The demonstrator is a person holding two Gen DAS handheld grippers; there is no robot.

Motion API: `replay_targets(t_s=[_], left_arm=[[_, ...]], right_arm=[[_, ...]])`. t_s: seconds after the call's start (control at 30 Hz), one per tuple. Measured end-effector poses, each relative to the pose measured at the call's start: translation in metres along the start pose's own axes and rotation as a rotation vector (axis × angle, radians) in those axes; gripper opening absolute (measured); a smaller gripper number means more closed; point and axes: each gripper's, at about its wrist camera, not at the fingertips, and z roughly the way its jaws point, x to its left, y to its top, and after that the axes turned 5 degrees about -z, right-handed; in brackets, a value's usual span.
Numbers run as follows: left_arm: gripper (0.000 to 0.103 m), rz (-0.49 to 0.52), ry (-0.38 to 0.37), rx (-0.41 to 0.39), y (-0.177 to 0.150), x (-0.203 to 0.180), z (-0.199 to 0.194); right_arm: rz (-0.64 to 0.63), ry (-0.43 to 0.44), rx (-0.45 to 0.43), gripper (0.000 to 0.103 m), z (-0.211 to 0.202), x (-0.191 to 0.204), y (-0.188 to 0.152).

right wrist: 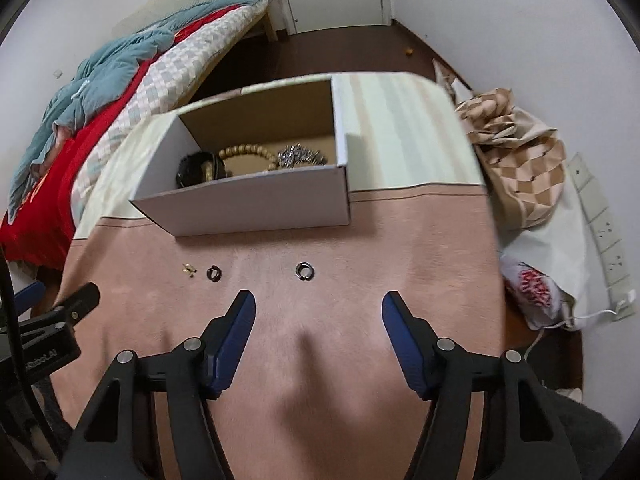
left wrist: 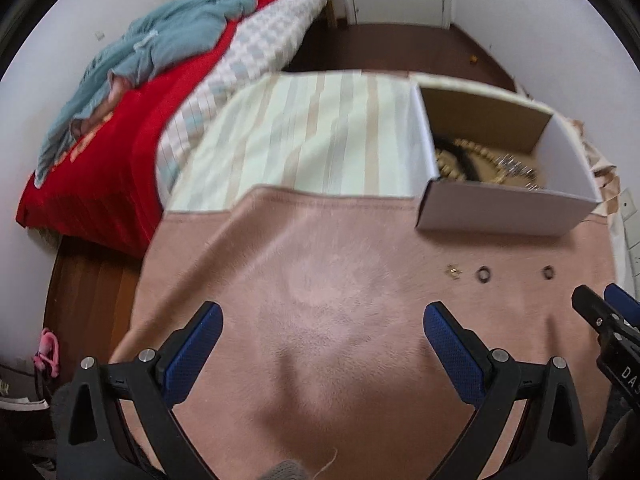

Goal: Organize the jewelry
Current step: 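Move both tools from the box toward the small black rings on the mat, then pinch one black ring with the right tool while the left tool pinches the other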

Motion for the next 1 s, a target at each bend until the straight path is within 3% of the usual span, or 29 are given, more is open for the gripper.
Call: replay_targets(t_s=[0.33, 0.4, 0.5, 0.53, 0.87, 1.0], left_arm=[[0.102, -0.003, -0.001, 0.066, 0.001, -0.002, 0.038], [0.102, -0.002, -0.003, 0.070, 0.003, -0.004, 0.040], [0.102, 0.002, -0.014, 0.071, 0.005, -0.009, 0.042], [0.102, 0.007, -0.022, 0.070, 0.005, -0.012, 0.041], [0.101, 0.074, -0.161, 0.037, 0.004, -0.069, 0.024], [0.077, 0.092, -0.186, 0.068, 0.003, -0.091, 0.030]], right_arm=[[-0.069, -0.068, -0.009, 0.051, 0.047, 0.017, 0.006], [-0.104, -0.111, -0.021, 0.043, 0.050, 0.022, 0.006], [-0.130, -0.119, -0.039, 0.017, 0.051, 0.024, 0.006], [-0.131, -0.115, -0.038, 0.013, 0.051, 0.024, 0.006], [0.014, -0.121, -0.033, 0.013, 0.028, -0.025, -0.001], [0.037, -0.133, -0.036, 0.013, 0.023, -0.035, -0.005]])
